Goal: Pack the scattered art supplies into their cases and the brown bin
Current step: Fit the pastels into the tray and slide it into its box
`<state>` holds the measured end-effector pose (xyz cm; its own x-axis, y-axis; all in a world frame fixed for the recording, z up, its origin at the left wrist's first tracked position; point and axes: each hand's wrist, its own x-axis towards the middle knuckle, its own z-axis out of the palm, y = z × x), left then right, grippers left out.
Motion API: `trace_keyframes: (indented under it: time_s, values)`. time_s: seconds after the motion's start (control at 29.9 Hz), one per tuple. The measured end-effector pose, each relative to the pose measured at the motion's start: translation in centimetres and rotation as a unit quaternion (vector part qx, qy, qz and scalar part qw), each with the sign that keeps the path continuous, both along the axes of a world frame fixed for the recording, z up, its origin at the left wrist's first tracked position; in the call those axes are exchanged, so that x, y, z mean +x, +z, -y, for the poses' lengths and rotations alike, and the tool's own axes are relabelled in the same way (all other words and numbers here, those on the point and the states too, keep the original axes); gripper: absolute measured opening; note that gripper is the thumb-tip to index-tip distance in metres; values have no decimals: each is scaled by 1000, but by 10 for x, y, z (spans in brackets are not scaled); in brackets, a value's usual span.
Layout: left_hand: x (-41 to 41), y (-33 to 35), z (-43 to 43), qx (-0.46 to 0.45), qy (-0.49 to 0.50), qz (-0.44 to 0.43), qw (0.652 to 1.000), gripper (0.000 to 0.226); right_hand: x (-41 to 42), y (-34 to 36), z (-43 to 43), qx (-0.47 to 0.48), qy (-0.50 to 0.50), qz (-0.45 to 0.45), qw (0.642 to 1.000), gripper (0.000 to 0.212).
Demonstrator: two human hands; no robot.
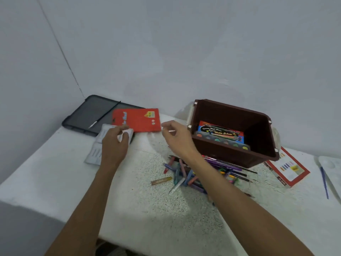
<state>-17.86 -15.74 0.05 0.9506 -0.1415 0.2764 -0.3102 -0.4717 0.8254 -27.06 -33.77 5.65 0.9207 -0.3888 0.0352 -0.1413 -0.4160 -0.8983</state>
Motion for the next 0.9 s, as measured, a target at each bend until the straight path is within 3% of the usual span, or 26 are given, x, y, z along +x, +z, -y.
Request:
trace_keyframes:
  time_s: [0.17, 0.33, 0.53, 0.7, 0.84, 0.9]
  values:
    - [17, -24, -56, 85, 50, -53, 994, 33, 19, -33, -53, 46, 44, -90, 994, 26]
    - [23, -42, -87, 181, 18, -154, 971, 56, 32, -56, -94, 180, 81, -163, 967, 44]
    - [16, -41, -93, 135, -6, -160, 978, 50, 41, -72, -123, 235, 58, -173, 955, 61]
    - [10, -33, -91, 115, 20, -174, 978, 47, 30, -67, -110, 232, 2, -165, 959, 54]
    - [-5, -21, -77, 84, 10, -183, 979, 41, 8, -53, -89, 226, -70, -142, 961, 27]
    - [-15, -15, -66, 63, -7, -180, 982, 35, -7, -45, -78, 221, -89, -127, 963, 24]
